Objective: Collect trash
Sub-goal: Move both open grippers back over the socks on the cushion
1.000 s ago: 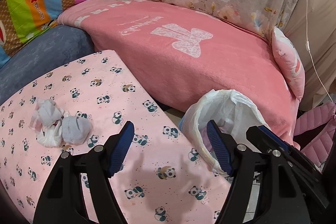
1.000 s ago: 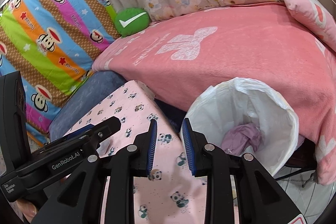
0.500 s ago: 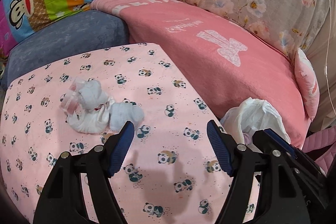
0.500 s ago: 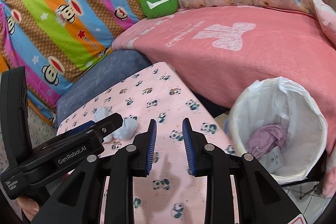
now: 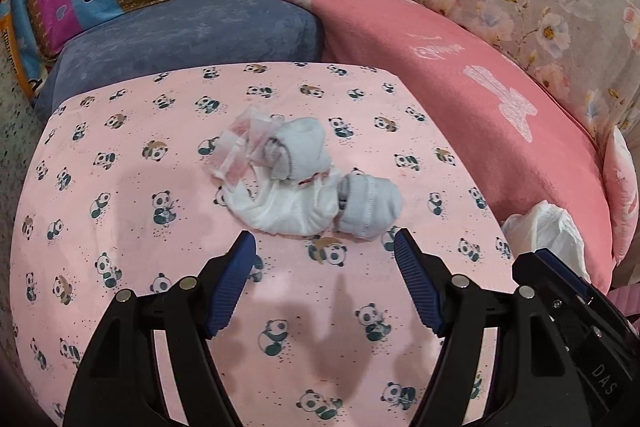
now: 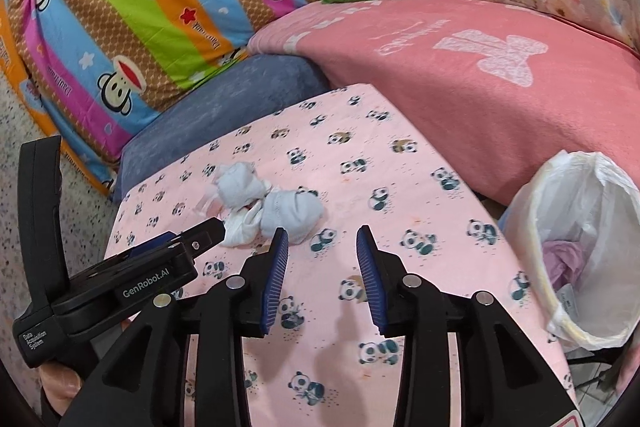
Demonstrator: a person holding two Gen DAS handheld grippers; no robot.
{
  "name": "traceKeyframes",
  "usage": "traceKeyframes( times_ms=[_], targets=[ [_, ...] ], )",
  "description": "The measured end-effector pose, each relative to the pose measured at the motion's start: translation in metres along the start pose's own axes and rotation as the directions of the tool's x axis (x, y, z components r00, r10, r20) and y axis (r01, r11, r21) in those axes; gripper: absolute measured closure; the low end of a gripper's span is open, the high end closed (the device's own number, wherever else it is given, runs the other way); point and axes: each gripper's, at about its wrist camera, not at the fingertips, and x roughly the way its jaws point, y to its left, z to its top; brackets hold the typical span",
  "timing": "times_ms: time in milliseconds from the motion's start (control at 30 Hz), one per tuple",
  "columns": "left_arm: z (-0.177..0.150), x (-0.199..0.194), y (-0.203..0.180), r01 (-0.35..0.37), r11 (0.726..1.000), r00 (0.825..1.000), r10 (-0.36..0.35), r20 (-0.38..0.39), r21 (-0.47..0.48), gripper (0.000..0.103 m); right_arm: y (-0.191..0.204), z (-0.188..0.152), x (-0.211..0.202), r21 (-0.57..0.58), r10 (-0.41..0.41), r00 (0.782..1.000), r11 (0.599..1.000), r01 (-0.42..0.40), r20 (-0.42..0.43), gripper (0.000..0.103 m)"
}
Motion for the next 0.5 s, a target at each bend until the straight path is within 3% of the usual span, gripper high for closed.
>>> traceKeyframes(
  times_ms=[367,500],
  targets=[
    [0.015,0.021,0.044,-0.055,0.997,0.998,0.054,-0.018,-0.055,0.034,0.027,0.002,0.055,-0.029,0.012,0.997,0.999,-0.014,-0.075,0.060],
    [0.028,0.031,0.049,-0.064,0.996,0.998,0.064,-0.010,-0.063,0.027,0.031,0.007,0.073,-0.028,0.014,0.996,0.999,-0.017,-0.089,0.052]
  ],
)
